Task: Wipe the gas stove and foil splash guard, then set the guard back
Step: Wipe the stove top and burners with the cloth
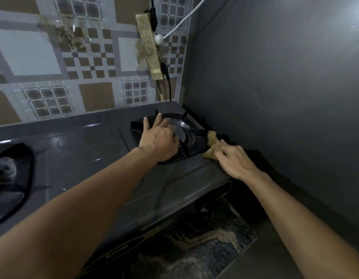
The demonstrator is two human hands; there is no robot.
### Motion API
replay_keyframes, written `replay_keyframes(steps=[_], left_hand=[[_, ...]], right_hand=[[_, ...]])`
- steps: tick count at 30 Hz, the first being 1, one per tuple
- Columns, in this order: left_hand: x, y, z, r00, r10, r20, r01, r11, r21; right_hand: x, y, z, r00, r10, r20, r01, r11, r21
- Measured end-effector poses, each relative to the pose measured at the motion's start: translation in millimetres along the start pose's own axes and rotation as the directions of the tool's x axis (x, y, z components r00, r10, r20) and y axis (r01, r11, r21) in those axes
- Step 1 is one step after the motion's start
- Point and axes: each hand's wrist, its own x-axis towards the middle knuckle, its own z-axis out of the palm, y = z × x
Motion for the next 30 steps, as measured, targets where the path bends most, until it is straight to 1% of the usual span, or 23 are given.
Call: replay_keyframes(steps=[2, 4, 6, 7, 8, 9, 11, 12, 13, 14, 15, 16, 17, 19, 21, 23, 24, 25, 26, 29, 30], left_hand=[[-13.3, 4.0, 1.3, 0.992, -0.033, -0.119, 0.034, 0.999, 0.003], [-23.1, 3.7, -3.0, 0.974, -0.103, -0.204, 0.107, 0.994, 0.005], [-30.1, 1.4, -8.0, 0.965, -0.174, -0.196, 0.169, 0.985, -0.045], [-33.4, 0.2, -10.8, 0.963, -0.207, -0.175, 0.196, 0.977, -0.080], [-36.5, -1.1, -12.9, 0.960, -0.236, -0.150, 0.222, 0.969, -0.107], [-38.6, -2.7, -14.7, 0.956, -0.261, -0.133, 0.245, 0.962, -0.124], [-40.9, -6.3, -16.6, 0.946, -0.299, -0.123, 0.282, 0.950, -0.137], [-41.9, -8.0, -17.2, 0.942, -0.314, -0.119, 0.295, 0.943, -0.151], [-41.9, -10.4, -17.4, 0.938, -0.327, -0.116, 0.304, 0.936, -0.176], [-42.0, -12.7, -17.4, 0.936, -0.335, -0.112, 0.308, 0.929, -0.204], [-41.8, -14.7, -17.5, 0.935, -0.336, -0.111, 0.306, 0.925, -0.226], [-41.1, -16.4, -17.4, 0.936, -0.333, -0.113, 0.300, 0.924, -0.238], [-40.4, -17.5, -17.9, 0.937, -0.329, -0.115, 0.295, 0.925, -0.237], [-37.4, -17.5, -20.6, 0.940, -0.322, -0.115, 0.293, 0.931, -0.216], [-34.1, -17.0, -23.7, 0.936, -0.336, -0.105, 0.312, 0.930, -0.193], [-31.4, -17.8, -24.4, 0.925, -0.370, -0.089, 0.347, 0.917, -0.197], [-31.1, -18.9, -23.5, 0.919, -0.386, -0.079, 0.364, 0.909, -0.204], [-31.6, -20.0, -22.4, 0.915, -0.397, -0.069, 0.375, 0.902, -0.213], [-32.2, -21.8, -21.1, 0.913, -0.404, -0.058, 0.382, 0.896, -0.228], [-37.3, -26.2, -20.4, 0.919, -0.392, -0.030, 0.375, 0.897, -0.235], [-38.8, -27.5, -20.9, 0.926, -0.377, -0.023, 0.364, 0.906, -0.214]], right_hand=[[-30.3, -11.4, 7.7, 0.996, -0.075, -0.047, 0.076, 0.997, 0.003], [-60.9, -29.0, 20.5, 0.978, -0.209, -0.017, 0.210, 0.977, 0.043], [-78.4, -39.5, 33.5, 0.938, -0.346, 0.031, 0.346, 0.938, 0.024], [-80.4, -38.0, 35.0, 0.931, -0.365, 0.033, 0.365, 0.931, -0.007], [-76.8, -31.2, 36.7, 0.938, -0.348, 0.000, 0.347, 0.937, -0.045], [-68.9, -22.2, 37.4, 0.952, -0.301, -0.056, 0.295, 0.951, -0.087], [-48.2, -4.4, 29.2, 0.962, -0.169, -0.217, 0.149, 0.983, -0.104], [-40.3, 2.3, 24.4, 0.970, -0.080, -0.232, 0.061, 0.994, -0.085], [-35.4, 4.8, 21.8, 0.980, 0.008, -0.201, -0.022, 0.997, -0.069], [-34.1, 4.3, 25.4, 0.981, 0.060, -0.186, -0.074, 0.995, -0.071], [-36.5, -0.7, 32.0, 0.978, 0.078, -0.193, -0.096, 0.992, -0.086], [-43.3, -9.5, 38.1, 0.976, 0.065, -0.207, -0.088, 0.990, -0.107], [-54.4, -22.0, 44.6, 0.974, 0.015, -0.225, -0.043, 0.991, -0.123], [-78.6, -50.9, 61.7, 0.959, -0.156, -0.237, 0.130, 0.984, -0.124], [-98.2, -76.5, 75.2, 0.938, -0.299, -0.174, 0.290, 0.954, -0.075], [-104.9, -86.6, 72.8, 0.933, -0.346, -0.097, 0.342, 0.938, -0.050], [-101.8, -81.6, 68.7, 0.927, -0.361, -0.099, 0.355, 0.932, -0.075], [-94.6, -70.0, 64.6, 0.929, -0.353, -0.107, 0.342, 0.933, -0.110], [-84.8, -56.8, 57.7, 0.944, -0.303, -0.127, 0.285, 0.948, -0.141], [-52.0, -21.4, 36.6, 0.992, -0.042, -0.121, 0.015, 0.977, -0.212], [-45.7, -17.7, 35.7, 0.994, 0.008, -0.111, -0.034, 0.972, -0.233]])
